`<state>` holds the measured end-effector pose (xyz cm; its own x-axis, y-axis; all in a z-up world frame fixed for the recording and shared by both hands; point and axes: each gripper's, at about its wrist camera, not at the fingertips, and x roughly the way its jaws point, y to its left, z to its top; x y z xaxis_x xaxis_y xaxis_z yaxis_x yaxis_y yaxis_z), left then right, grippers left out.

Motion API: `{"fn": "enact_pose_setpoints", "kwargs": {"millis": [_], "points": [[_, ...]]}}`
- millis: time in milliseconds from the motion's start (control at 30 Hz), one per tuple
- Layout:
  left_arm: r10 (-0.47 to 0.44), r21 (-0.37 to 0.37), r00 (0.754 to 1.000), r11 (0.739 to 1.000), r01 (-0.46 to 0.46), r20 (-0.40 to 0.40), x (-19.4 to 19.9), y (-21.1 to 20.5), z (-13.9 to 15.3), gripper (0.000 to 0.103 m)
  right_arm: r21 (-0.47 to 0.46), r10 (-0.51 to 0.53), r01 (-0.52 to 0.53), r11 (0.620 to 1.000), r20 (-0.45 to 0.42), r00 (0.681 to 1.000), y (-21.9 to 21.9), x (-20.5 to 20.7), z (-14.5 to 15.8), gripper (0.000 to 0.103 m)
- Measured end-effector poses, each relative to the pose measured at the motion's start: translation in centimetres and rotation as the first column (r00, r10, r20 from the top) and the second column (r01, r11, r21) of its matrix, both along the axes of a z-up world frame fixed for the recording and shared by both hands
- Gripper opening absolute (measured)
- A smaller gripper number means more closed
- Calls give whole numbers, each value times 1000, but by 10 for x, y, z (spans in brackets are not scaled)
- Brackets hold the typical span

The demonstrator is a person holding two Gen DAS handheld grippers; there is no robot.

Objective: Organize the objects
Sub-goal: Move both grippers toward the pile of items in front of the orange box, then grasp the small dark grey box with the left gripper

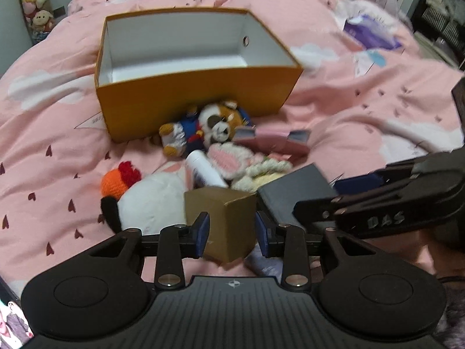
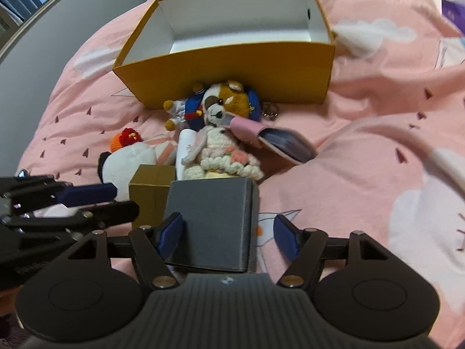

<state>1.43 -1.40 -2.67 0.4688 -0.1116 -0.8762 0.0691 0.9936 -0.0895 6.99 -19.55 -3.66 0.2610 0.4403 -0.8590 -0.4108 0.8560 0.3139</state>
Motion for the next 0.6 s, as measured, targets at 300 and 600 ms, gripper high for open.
{"fn": "enact_pose_setpoints", "kwargs": {"millis": [300, 600], "points": [[-45, -87, 998, 995, 49, 47, -4, 0, 13, 50, 51, -25, 28, 998, -56, 998, -4, 10, -6, 72], [-80, -234, 995, 970, 64, -62, 13, -17, -12, 50, 69, -88, 91, 993, -40, 995, -33, 10, 3, 44]]}}
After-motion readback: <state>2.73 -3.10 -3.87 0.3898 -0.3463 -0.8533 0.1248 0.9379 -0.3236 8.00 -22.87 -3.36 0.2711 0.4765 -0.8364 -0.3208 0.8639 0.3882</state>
